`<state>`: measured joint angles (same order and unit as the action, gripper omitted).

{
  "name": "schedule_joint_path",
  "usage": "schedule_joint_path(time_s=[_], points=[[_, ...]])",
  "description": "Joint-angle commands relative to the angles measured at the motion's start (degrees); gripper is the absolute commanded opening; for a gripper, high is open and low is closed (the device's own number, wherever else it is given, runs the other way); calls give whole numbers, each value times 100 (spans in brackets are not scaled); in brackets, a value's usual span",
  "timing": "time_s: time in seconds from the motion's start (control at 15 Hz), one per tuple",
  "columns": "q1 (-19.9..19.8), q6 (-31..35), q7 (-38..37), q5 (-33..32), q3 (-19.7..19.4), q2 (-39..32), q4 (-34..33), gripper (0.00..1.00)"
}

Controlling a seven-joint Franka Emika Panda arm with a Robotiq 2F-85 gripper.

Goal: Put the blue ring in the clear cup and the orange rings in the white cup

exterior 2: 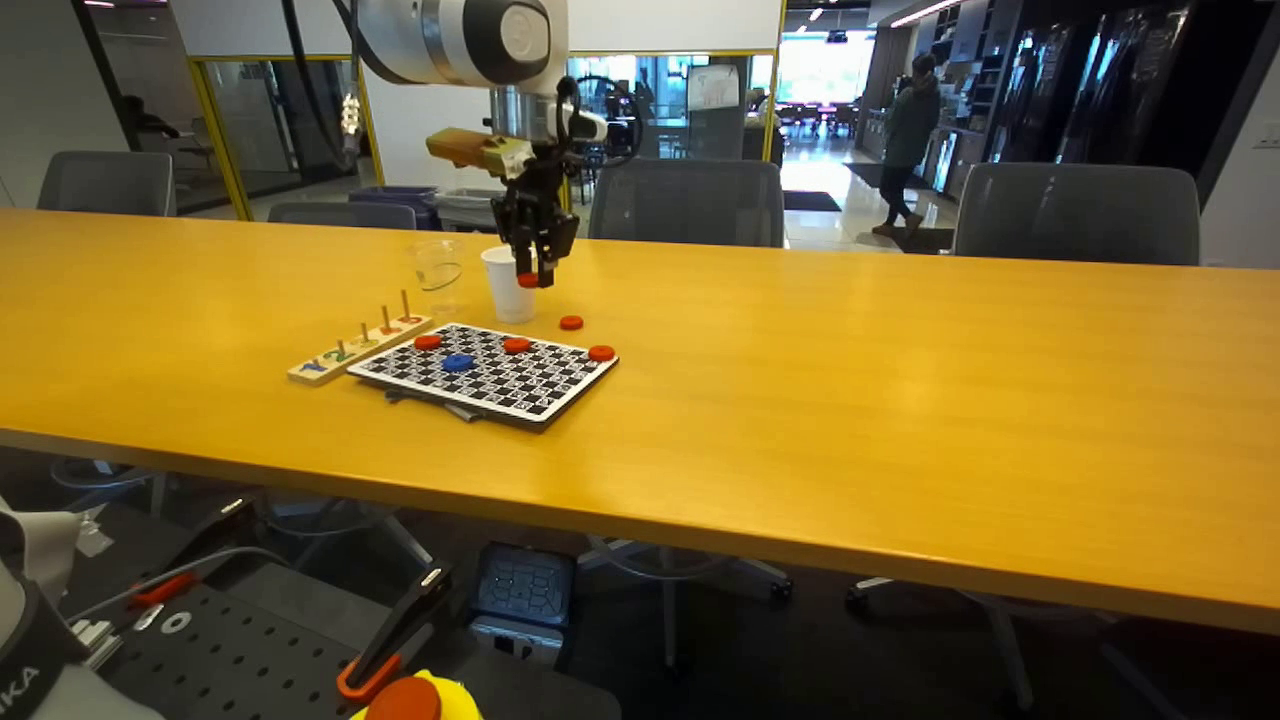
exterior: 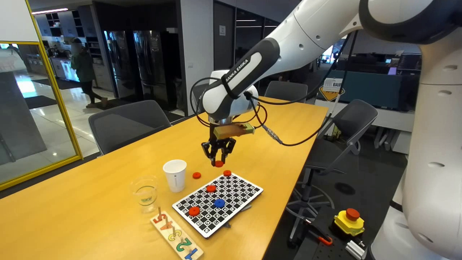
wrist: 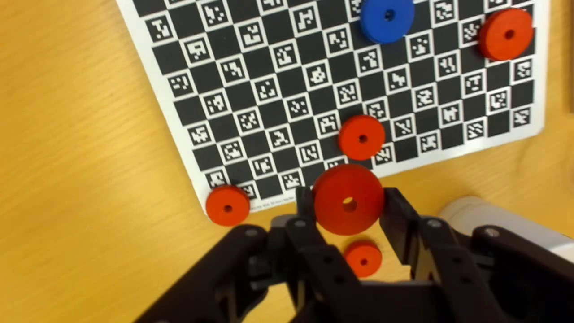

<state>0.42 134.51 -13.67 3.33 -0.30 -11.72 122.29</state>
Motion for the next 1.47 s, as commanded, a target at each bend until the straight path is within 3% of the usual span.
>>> schedule_joint_path(time_s=[0.0, 0.53, 1.4], points=[[259, -623, -165, -200, 105, -68, -787, 16], [705, -1338, -260, -361, 346, -783, -2186, 16], [692, -2155, 220, -213, 332, -2333, -3999, 16]])
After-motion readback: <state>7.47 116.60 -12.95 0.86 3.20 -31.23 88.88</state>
